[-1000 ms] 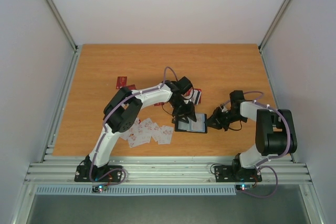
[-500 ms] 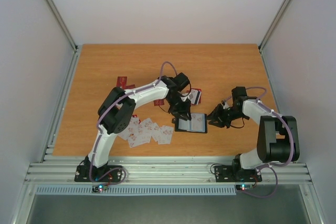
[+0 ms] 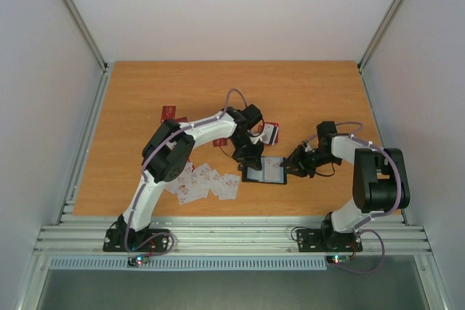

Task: Put the credit cards into the card holder

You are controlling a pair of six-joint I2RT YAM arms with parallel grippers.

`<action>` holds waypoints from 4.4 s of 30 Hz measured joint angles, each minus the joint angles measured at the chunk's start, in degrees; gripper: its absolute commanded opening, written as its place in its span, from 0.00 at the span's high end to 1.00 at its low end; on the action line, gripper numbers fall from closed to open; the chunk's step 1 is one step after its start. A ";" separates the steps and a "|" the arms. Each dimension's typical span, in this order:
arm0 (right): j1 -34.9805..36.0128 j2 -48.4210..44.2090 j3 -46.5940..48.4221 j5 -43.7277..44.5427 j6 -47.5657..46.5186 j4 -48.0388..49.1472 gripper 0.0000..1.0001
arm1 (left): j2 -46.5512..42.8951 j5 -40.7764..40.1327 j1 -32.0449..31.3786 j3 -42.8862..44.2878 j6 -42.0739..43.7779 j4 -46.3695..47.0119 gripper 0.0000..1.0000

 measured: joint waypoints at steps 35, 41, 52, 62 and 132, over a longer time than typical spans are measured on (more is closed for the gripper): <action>3.72 2.73 0.13 0.61 0.37 2.95 0.72 | 6.84 3.58 -0.07 5.66 2.73 -2.84 1.00; 4.00 2.05 0.55 2.64 -0.66 1.60 0.72 | 7.21 2.97 -0.22 6.54 3.17 -3.87 1.00; 5.55 1.95 0.87 5.14 -1.27 1.03 0.72 | 8.66 0.81 -0.76 9.84 4.33 -7.58 1.00; 8.41 1.95 2.03 6.25 -1.51 0.57 0.72 | 10.56 0.00 -1.07 13.53 5.38 -11.39 1.00; 13.99 3.58 8.39 14.53 -7.56 -8.57 0.72 | 10.58 -0.09 -1.14 13.51 4.33 -11.30 1.00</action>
